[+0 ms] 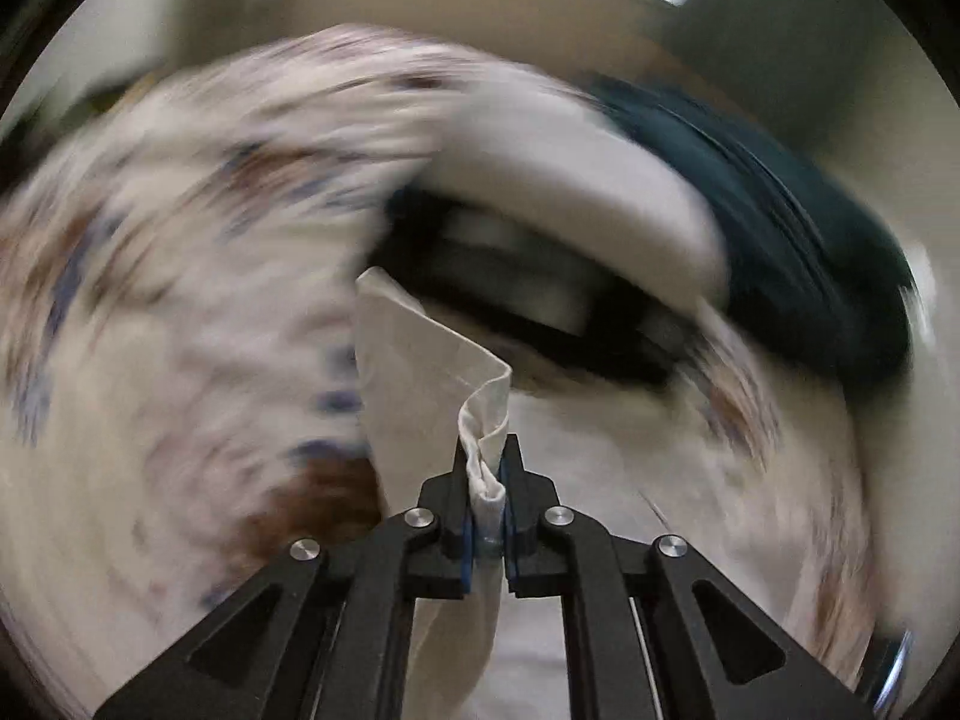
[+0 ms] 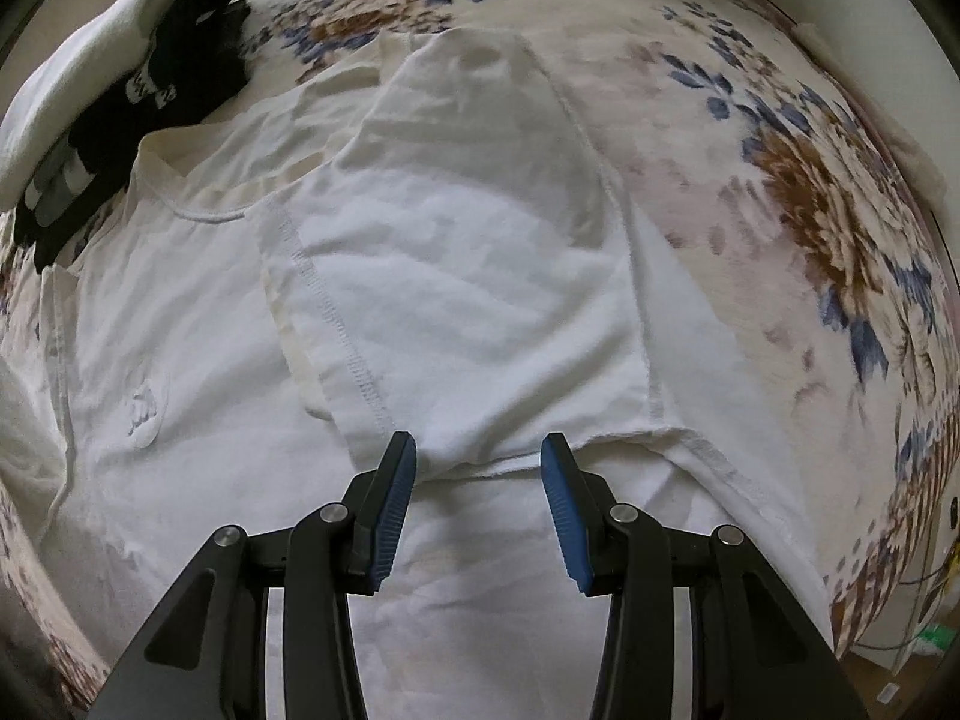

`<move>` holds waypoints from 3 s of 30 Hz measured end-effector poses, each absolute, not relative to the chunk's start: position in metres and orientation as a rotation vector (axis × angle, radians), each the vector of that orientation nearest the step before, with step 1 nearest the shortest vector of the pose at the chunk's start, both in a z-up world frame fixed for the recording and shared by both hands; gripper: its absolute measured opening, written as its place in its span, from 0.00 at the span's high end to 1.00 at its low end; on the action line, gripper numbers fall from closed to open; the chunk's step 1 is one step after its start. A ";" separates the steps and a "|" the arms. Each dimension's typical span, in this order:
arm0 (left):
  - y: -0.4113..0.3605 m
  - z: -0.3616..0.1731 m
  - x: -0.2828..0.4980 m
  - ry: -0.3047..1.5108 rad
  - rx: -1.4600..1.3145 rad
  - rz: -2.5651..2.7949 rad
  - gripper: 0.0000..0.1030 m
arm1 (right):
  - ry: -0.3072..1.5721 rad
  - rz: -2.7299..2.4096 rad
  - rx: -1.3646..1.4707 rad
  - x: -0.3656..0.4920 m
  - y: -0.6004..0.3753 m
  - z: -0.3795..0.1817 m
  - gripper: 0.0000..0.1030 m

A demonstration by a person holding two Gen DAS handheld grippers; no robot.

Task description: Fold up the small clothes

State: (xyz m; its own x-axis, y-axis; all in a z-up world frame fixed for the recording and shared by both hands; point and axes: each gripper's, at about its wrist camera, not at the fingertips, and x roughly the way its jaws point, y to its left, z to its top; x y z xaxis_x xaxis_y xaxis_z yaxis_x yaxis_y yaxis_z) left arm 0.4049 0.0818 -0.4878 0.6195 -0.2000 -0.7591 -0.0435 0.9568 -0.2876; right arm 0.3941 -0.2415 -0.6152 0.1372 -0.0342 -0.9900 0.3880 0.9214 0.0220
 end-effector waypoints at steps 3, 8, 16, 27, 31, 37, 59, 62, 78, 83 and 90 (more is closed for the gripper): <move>0.006 -0.500 0.393 0.958 -0.080 -0.302 0.95 | 1.408 -0.339 0.324 0.394 -0.255 -0.618 0.56; -0.048 -0.561 0.379 1.162 0.025 -0.434 0.93 | 1.428 -0.368 0.358 0.387 -0.275 -0.621 0.56; 0.007 -0.551 0.371 1.249 -0.299 -0.402 0.13 | 1.356 -0.152 0.507 0.423 -0.279 -0.593 0.52; 0.091 -0.571 0.441 1.203 -0.320 0.033 0.13 | 1.477 0.070 0.444 0.516 -0.202 -0.648 0.54; 0.092 -0.586 0.470 1.210 -0.266 0.056 0.13 | 1.370 -0.002 0.359 0.523 -0.202 -0.632 0.99; 0.095 -0.596 0.488 1.228 -0.221 0.060 0.13 | 1.319 -0.065 0.332 0.524 -0.223 -0.617 0.99; 0.132 -0.566 0.405 1.242 -0.146 0.013 0.13 | 1.563 0.035 0.283 0.460 -0.198 -0.613 0.61; 0.128 -0.533 0.394 1.198 -0.157 -0.008 0.06 | 1.522 0.018 0.355 0.452 -0.229 -0.571 0.38; -0.080 -0.502 0.240 1.350 -0.221 0.072 0.03 | 1.607 0.221 0.325 0.408 -0.407 -0.529 0.05; -0.157 -0.515 0.172 1.436 -0.297 0.166 0.03 | 1.624 0.330 0.251 0.425 -0.456 -0.539 0.05; -0.242 -0.560 0.111 1.539 -0.326 0.145 0.03 | 1.636 0.394 0.262 0.460 -0.494 -0.584 0.05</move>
State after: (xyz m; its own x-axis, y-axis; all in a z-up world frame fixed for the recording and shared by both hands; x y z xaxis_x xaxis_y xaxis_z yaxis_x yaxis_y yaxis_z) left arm 0.1114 -0.2417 -0.5600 0.0339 -0.1107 -0.9933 -0.2946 0.9486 -0.1157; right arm 0.4605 -0.4936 -0.5837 -0.1054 0.3965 -0.9119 -0.0623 0.9126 0.4040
